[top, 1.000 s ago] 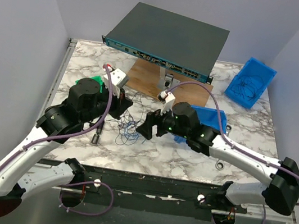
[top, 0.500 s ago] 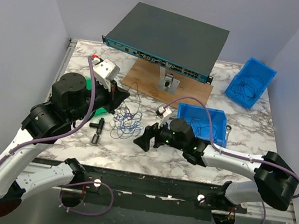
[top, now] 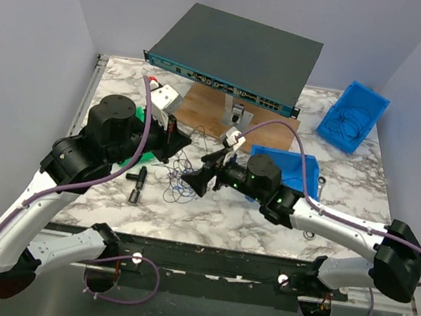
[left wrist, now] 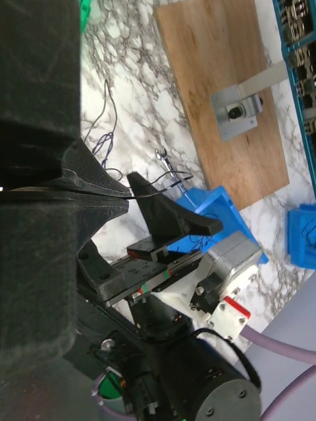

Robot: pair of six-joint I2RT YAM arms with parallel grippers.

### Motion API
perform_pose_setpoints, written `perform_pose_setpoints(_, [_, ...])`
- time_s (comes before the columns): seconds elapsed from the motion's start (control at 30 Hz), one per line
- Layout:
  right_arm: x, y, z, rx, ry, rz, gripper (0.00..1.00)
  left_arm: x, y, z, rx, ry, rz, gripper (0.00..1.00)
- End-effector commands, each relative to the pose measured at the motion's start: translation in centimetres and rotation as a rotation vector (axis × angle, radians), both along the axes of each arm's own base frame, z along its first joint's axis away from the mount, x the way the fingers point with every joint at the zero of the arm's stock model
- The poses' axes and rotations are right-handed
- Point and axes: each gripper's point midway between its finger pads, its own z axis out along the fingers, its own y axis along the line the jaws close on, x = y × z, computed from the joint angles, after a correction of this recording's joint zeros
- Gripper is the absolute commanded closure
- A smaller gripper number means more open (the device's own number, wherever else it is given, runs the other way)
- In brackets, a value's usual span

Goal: Untangle the cables
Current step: Untie the cable.

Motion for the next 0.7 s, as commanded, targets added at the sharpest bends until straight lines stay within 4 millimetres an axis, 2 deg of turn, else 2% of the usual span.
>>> perform_pose_setpoints(0.0, [-1.5,1.9,1.1,-0.018,-0.074,0.151,0.04,-2.0,-1.1,1.2,-0.034,-0.019,-0.127,1.0])
perform_pose_setpoints(0.17, [-3.3,3.7,1.3,-0.011,-0.081,0.298,0.04,-2.3,-1.7,1.7,-0.06,-0.027,-0.163,1.0])
perform_pose_setpoints(0.27, [-2.3,4.1,1.3,-0.012,-0.072,0.253,0.14,-2.3,-2.1,1.7,-0.076,-0.023,-0.179,1.0])
perform_pose_setpoints(0.33, [-1.9,4.3,1.4,-0.014,-0.07,0.238,0.29,-2.5,-2.4,1.8,-0.093,-0.024,-0.191,1.0])
perform_pose_setpoints(0.37, [-1.6,4.5,1.4,-0.011,-0.065,0.226,0.45,-2.5,-2.5,1.8,-0.104,-0.026,-0.2,1.0])
perform_pose_setpoints(0.43, [-1.3,4.8,1.7,-0.004,-0.051,0.213,0.95,-2.7,-2.9,1.8,-0.13,-0.032,-0.213,1.0])
perform_pose_setpoints(0.47, [-1.0,4.9,1.7,-0.004,-0.037,0.194,0.99,-2.5,-2.8,1.8,-0.139,-0.031,-0.201,1.0])
perform_pose_setpoints(0.57, [-0.4,4.5,1.9,0.003,-0.02,0.147,0.99,-1.1,-1.9,0.5,-0.127,-0.015,-0.094,1.0])
perform_pose_setpoints(0.6, [-0.3,4.3,2.1,0.007,-0.012,0.128,0.99,-0.5,-1.1,-0.1,-0.114,-0.002,-0.034,0.94])
perform_pose_setpoints(0.67, [0.0,3.8,2.1,0.009,0.011,0.088,0.99,0.8,0.6,-1.6,-0.088,0.029,0.088,0.62])
